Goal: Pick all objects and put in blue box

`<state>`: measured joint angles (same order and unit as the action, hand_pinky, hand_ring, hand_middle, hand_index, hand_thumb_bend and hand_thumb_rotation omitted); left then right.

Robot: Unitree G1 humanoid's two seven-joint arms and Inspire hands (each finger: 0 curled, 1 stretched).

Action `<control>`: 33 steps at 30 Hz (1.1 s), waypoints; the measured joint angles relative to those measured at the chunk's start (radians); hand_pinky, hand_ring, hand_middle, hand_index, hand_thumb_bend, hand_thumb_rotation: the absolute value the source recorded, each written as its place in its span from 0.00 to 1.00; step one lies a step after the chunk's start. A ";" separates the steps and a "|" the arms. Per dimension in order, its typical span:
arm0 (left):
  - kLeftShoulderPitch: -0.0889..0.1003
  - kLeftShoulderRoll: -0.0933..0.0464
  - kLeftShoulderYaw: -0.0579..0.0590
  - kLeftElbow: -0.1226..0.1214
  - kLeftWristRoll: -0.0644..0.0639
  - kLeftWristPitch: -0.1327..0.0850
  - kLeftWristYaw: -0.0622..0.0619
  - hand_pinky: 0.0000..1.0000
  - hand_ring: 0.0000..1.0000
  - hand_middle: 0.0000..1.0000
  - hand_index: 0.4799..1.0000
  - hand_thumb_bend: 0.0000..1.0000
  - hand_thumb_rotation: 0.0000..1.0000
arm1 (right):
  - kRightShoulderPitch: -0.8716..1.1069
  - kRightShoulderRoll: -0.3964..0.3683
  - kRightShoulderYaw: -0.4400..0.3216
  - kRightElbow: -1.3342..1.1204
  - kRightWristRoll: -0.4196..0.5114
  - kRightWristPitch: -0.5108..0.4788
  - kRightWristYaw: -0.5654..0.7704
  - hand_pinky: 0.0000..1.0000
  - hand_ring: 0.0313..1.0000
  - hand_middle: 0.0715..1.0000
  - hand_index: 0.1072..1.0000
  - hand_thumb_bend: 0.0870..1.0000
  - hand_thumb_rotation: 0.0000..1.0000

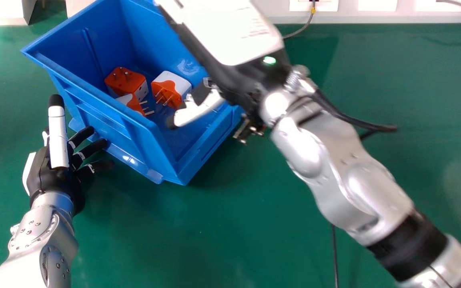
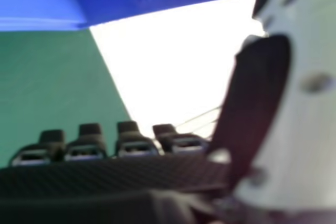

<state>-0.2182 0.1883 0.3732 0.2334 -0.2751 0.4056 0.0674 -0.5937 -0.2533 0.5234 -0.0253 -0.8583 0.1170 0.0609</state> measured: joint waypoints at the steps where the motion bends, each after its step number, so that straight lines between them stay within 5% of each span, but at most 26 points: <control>1: -0.001 0.000 0.000 0.001 0.000 0.001 0.000 0.64 0.74 0.84 0.78 0.84 0.93 | 0.029 -0.020 -0.019 -0.041 0.001 0.005 0.026 1.00 1.00 1.00 1.00 1.00 0.32; 9: -0.001 0.006 0.000 0.007 0.000 -0.002 -0.001 0.65 0.73 0.83 0.77 0.84 0.93 | 0.176 -0.105 -0.126 -0.332 -0.063 0.212 0.349 1.00 1.00 1.00 1.00 1.00 0.33; 14: 0.009 0.008 -0.002 -0.011 0.000 0.007 -0.001 0.65 0.73 0.83 0.77 0.84 0.93 | 0.232 -0.129 -0.177 -0.405 -0.108 0.305 0.462 1.00 1.00 1.00 1.00 1.00 0.33; 33: 0.030 0.026 -0.004 -0.035 0.002 0.019 -0.008 0.63 0.72 0.82 0.76 0.85 0.93 | 0.216 -0.138 -0.252 -0.218 -0.136 0.328 0.387 1.00 1.00 1.00 1.00 1.00 0.36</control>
<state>-0.1882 0.2144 0.3688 0.1989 -0.2733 0.4246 0.0591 -0.3781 -0.3911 0.2719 -0.2435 -0.9946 0.4446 0.4478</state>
